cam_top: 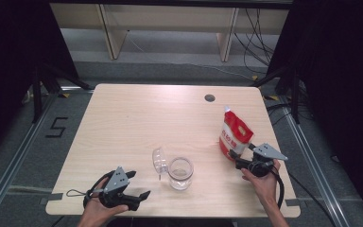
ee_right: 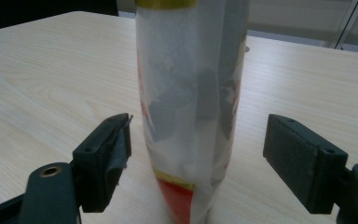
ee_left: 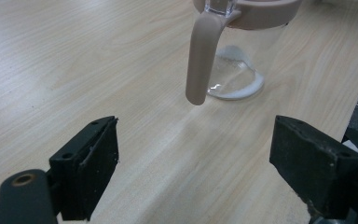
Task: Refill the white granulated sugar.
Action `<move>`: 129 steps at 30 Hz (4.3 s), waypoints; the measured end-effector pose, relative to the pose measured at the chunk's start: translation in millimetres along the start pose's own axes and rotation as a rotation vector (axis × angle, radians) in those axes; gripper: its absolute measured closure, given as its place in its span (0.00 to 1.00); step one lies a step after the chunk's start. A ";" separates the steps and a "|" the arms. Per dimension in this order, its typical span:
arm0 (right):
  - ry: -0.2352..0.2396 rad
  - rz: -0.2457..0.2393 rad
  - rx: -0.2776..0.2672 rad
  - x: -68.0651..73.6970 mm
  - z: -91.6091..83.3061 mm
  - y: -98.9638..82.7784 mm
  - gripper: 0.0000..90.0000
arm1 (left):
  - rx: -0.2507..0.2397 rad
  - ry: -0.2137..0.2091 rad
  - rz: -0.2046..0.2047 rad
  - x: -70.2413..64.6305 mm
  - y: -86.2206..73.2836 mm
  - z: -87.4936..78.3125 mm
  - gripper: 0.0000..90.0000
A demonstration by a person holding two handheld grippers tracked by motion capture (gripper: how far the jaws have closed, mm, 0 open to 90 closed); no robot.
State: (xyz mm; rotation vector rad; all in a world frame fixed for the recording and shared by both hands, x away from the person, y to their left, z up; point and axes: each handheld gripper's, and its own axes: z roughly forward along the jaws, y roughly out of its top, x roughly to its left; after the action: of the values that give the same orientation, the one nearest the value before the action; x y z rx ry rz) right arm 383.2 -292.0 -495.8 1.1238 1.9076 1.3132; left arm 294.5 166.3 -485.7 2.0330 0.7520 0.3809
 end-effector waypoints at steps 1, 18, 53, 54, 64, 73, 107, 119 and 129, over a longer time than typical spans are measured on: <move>-0.011 -0.021 -0.016 -0.4 2.1 0.0 0.28 | 0.000 0.000 -0.001 -0.1 0.0 0.0 0.17; 0.003 0.006 -0.043 0.8 13.2 0.1 0.32 | 0.000 -0.003 0.001 0.2 -0.1 0.7 0.17; 0.063 -0.048 -0.052 3.5 14.4 6.6 0.51 | 0.000 -0.004 0.011 0.7 0.3 0.9 0.17; 0.066 -0.065 -0.056 1.5 14.1 6.8 0.51 | 0.000 -0.004 0.011 0.7 0.3 1.0 0.17; 0.088 -0.060 -0.079 1.9 14.1 2.2 0.45 | 0.010 -0.009 0.020 0.3 1.0 1.7 0.17; 0.074 -0.054 -0.137 1.4 22.3 0.3 0.37 | -0.005 -0.008 0.014 -1.2 0.2 3.5 0.17; 0.108 0.003 -0.167 0.9 28.3 -0.6 0.51 | 0.010 -0.013 0.010 -0.2 0.5 1.7 0.17; 0.068 -0.131 -0.152 3.6 16.5 2.9 0.52 | 0.002 0.004 -0.017 -1.4 -0.6 1.8 0.17; 0.059 -0.219 -0.180 7.8 8.7 8.2 0.53 | 0.002 -0.009 -0.016 -0.8 0.0 2.2 0.17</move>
State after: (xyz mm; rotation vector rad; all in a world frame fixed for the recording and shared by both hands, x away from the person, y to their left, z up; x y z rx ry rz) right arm 389.0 -279.8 -491.2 0.7721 1.8522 1.3750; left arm 295.1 164.4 -486.9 2.0282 0.7624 0.3615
